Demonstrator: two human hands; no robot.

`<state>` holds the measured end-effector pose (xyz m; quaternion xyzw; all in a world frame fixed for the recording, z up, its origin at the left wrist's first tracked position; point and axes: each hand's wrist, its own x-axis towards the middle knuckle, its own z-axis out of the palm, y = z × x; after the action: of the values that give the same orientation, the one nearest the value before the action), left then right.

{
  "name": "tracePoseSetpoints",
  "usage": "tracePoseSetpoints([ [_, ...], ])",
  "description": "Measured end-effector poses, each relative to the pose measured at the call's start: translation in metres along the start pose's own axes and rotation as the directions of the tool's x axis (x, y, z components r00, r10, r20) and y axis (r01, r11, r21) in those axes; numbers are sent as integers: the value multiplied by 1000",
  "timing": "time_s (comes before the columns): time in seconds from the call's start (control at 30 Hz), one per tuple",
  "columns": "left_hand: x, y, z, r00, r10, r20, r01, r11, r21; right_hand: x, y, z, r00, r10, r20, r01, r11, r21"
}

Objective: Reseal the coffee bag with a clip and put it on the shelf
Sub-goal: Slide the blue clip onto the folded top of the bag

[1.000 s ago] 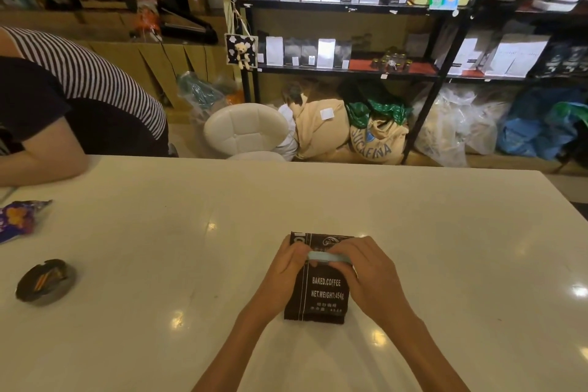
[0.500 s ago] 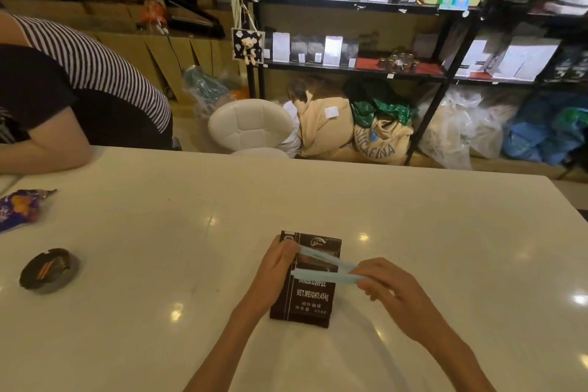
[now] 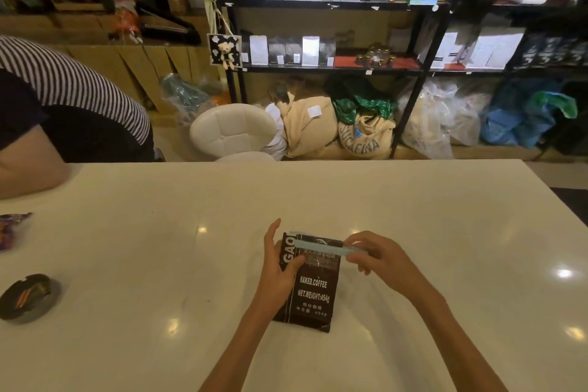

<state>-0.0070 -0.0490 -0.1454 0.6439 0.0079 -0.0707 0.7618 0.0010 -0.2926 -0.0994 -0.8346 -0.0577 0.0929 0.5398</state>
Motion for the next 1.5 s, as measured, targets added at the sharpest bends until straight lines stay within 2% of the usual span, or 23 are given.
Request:
tracePoseSetpoints([
  [0.3, 10, -2, 6, 998, -62, 2, 62, 998, -4, 16, 1, 16, 999, 51, 13, -51, 998, 20],
  [0.5, 19, -2, 2, 989, -144, 43, 143, 990, 18, 21, -1, 13, 997, 70, 41, -68, 996, -52],
  [0.7, 21, -5, -1, 982, -190, 9, 190, 981, -27, 22, 3, 18, 995, 96, -30, -96, 995, 3],
  [0.83, 18, -10, 5, 984, -169, -52, 166, 984, -59, 22, 4, 24, 984, 162, -76, -154, 982, 105],
  [0.9, 20, -12, 6, 984, -164, -72, 158, 984, -80, 18, 6, 35, 972, 206, -110, -174, 954, 243],
  [1.0, 20, -15, 9, 986, -144, -83, 135, 985, -106, 11, 8, 61, 935, 333, -122, -215, 806, 552],
  [1.07, 19, -16, 10, 986, -135, -99, 123, 985, -119, 8, 5, 77, 901, 421, -107, -250, 704, 665],
  [1.13, 18, -16, 12, 986, -131, -107, 117, 985, -123, 9, 3, 88, 875, 471, -111, -270, 666, 695],
  [1.27, 18, -15, 12, 986, -145, -86, 135, 984, -114, 12, 0, 95, 869, 482, -112, -263, 641, 721],
  [1.5, 15, -17, 11, 978, -196, -69, 187, 975, -117, 14, -1, 94, 867, 480, -135, -245, 646, 723],
])
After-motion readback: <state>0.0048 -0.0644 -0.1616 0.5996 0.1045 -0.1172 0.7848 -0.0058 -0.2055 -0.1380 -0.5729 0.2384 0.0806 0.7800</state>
